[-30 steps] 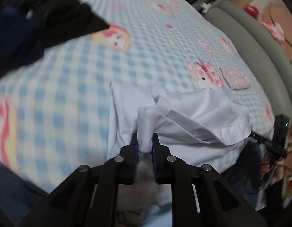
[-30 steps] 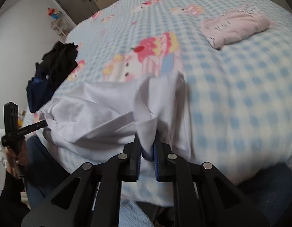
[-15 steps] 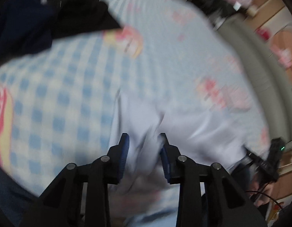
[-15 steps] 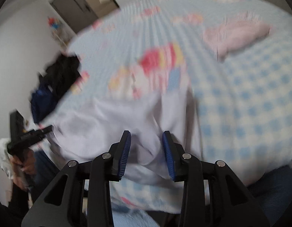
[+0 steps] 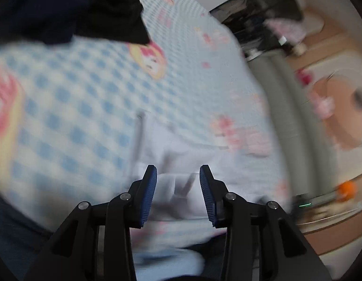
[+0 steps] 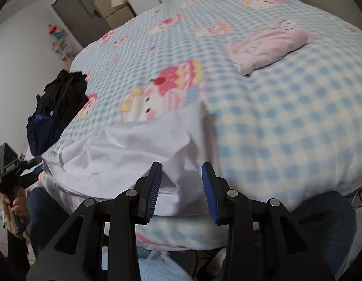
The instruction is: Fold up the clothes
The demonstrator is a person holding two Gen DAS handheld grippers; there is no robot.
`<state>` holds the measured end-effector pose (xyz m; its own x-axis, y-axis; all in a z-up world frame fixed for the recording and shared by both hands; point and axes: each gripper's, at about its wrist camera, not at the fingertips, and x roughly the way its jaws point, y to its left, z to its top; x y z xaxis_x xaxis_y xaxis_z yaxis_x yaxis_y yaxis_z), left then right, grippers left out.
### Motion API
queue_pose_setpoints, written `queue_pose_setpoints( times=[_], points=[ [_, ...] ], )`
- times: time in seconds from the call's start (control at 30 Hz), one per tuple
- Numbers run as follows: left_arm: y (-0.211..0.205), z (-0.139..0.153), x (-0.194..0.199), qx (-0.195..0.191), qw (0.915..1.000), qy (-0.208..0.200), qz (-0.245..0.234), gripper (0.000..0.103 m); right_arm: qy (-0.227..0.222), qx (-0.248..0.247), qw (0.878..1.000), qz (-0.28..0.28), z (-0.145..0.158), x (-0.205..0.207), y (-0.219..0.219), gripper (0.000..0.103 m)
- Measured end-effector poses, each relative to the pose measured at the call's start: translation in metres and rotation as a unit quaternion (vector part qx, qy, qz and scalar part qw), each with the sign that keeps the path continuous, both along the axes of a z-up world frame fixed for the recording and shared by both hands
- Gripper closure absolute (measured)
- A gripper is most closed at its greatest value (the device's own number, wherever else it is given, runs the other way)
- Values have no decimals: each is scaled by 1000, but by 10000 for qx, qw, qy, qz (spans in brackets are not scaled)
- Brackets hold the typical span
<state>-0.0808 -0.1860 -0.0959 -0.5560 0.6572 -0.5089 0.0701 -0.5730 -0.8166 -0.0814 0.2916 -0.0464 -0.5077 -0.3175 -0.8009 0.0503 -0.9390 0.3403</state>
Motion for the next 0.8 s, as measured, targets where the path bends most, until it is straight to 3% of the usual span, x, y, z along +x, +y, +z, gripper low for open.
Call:
queue_pose_setpoints(
  times=[0.03,0.1,0.23,0.3,0.33,0.37,0.47,0.53,0.6,0.67,0.8],
  points=[
    [-1,2,5,125,9998,131,44,61,-37,16,10000,10,-2,2,-2,67],
    [0,5,12,-125,9995,218,168,56,-144,283,9994,-108,-8,4,2,67],
    [18,-20,-6,-970,9933,-617,-68,57,-195,92,9995,-213,-13,5,12,66],
    [28,-27,-9,-1168,9908,-671,-147,59,-184,57,9998,-98,-15,2,6,57],
    [34,-29,-10,-1285,9892,-678,-168,62,-173,65,9998,-26,-16,1,2,55],
    [38,-28,-10,-1450,9872,-644,-174,73,-194,90,9998,31,-21,-1,-3,54],
    [47,-11,-8,-2112,9766,-392,-137,85,-408,578,9975,-7,-35,-3,-11,72],
    [51,-1,-8,-2544,9667,-251,-102,85,-354,526,9979,-84,-32,2,-6,72],
    [47,5,-10,-2836,9585,-270,-19,85,-366,712,9966,-193,-30,5,1,65],
    [42,11,-10,-2847,9583,-242,-58,84,-365,719,9963,-283,-26,9,8,58],
    [46,29,-7,-2593,9651,259,-265,82,-192,207,9991,-328,-4,16,20,54]
  ],
)
